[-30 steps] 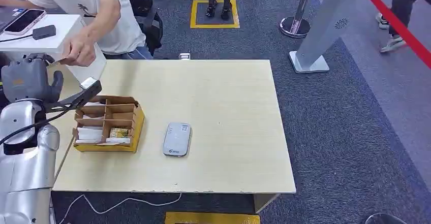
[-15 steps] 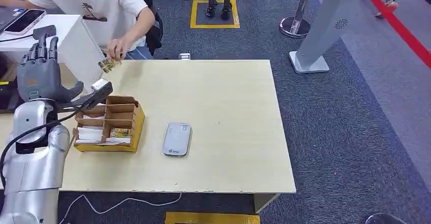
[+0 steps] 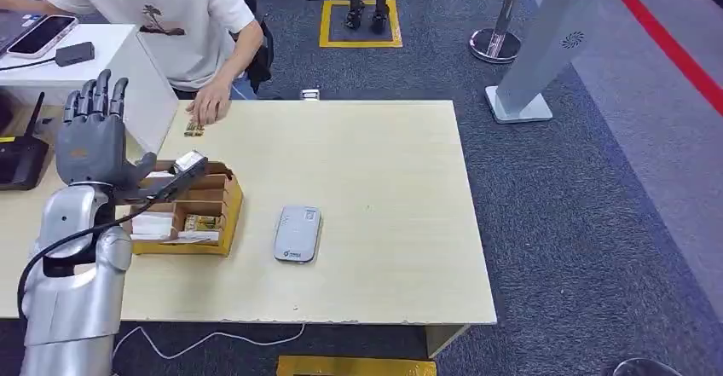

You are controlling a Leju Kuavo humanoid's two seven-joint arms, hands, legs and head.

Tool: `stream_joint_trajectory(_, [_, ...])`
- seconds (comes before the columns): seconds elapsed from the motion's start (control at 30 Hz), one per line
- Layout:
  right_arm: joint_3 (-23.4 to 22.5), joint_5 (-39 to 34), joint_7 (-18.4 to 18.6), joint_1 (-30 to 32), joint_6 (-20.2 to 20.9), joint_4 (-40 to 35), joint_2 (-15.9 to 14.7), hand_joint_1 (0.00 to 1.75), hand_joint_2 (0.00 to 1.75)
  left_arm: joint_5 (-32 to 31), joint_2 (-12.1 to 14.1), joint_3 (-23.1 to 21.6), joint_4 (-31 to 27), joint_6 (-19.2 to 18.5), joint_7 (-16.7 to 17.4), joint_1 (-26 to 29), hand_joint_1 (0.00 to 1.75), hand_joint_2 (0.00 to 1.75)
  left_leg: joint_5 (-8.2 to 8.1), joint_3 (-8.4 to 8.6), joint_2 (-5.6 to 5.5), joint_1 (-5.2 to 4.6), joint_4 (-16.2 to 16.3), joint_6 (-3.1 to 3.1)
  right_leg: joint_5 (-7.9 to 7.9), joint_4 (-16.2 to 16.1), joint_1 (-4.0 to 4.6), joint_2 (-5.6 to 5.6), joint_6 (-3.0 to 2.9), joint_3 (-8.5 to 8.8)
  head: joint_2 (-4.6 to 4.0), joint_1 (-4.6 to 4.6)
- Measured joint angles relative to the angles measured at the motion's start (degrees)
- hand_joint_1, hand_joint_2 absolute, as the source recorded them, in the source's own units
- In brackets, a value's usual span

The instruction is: Pass the card to the sensor for recognition and then transmit it.

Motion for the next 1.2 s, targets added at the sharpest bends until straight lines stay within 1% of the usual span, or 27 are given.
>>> stream_joint_trajectory(0.1, [-0.7,0.0,0.2,0.1,0.0,0.0,0.0,0.00,0.00,0.9,-0.4,-1.9,-2.3,-0.5,-0.9,2.5,0.00,1.75,-0.02,0.00,0.00,0.00,0.0,0.02,0.00,0.0,0.00,0.00,0.00,0.00,0.00,-0.02])
stream_joint_trajectory(0.23, [-1.6,0.0,0.2,0.2,0.0,0.0,0.0,0.00,0.00,1.5,-0.5,-3.8,-4.2,-0.7,-1.0,4.7,0.00,1.75,-0.02,0.00,0.00,0.00,0.0,0.02,-0.01,0.0,0.00,0.00,0.00,0.00,0.00,-0.02])
stream_joint_trajectory(0.47, [-2.3,0.1,0.2,0.3,0.0,0.0,0.0,0.00,0.00,3.1,-0.5,-5.6,-6.1,-0.9,-1.0,6.4,0.00,1.75,-0.02,0.00,-0.01,0.00,0.0,0.02,-0.01,0.0,0.00,-0.01,0.00,0.01,0.00,-0.02])
stream_joint_trajectory(0.63, [-3.2,0.1,0.2,0.4,0.0,0.0,0.2,0.00,0.00,4.5,-0.4,-7.8,-8.3,-0.3,-0.6,9.4,0.00,1.75,-0.02,-0.02,-0.01,0.00,0.0,0.02,-0.02,0.0,0.00,-0.01,0.01,0.01,0.00,0.00])
stream_joint_trajectory(0.73, [-3.7,0.1,0.4,0.4,0.0,0.0,0.4,0.00,0.00,5.0,-0.1,-9.2,-9.7,-0.2,0.3,11.2,0.00,1.75,-0.05,-0.03,-0.01,0.00,0.0,0.00,-0.03,0.0,0.00,-0.01,0.02,0.01,0.00,-0.02])
stream_joint_trajectory(0.83, [-4.3,0.1,0.7,0.5,0.0,-0.1,0.5,0.00,0.00,5.7,0.2,-10.0,-10.9,-0.1,1.2,13.8,0.00,1.75,-0.07,-0.02,0.00,0.00,0.0,-0.01,-0.04,0.0,0.00,0.00,0.03,0.00,0.00,-0.02])
stream_joint_trajectory(0.93, [-4.7,0.1,0.8,0.6,0.0,-0.1,0.6,0.00,0.00,6.1,0.5,-10.2,-11.6,-0.1,1.3,15.7,0.00,1.75,-0.07,-0.02,-0.01,0.00,0.0,-0.01,-0.05,0.0,0.00,-0.01,0.04,-0.01,0.00,-0.02])
stream_joint_trajectory(1.2, [-5.2,0.1,1.0,0.6,0.0,-0.5,0.8,0.00,0.00,6.6,0.7,-10.3,-12.4,-0.1,1.3,17.3,0.00,1.75,-0.06,-0.02,-0.01,0.01,0.0,-0.01,-0.05,0.0,0.00,-0.01,0.04,0.01,0.00,-0.02])
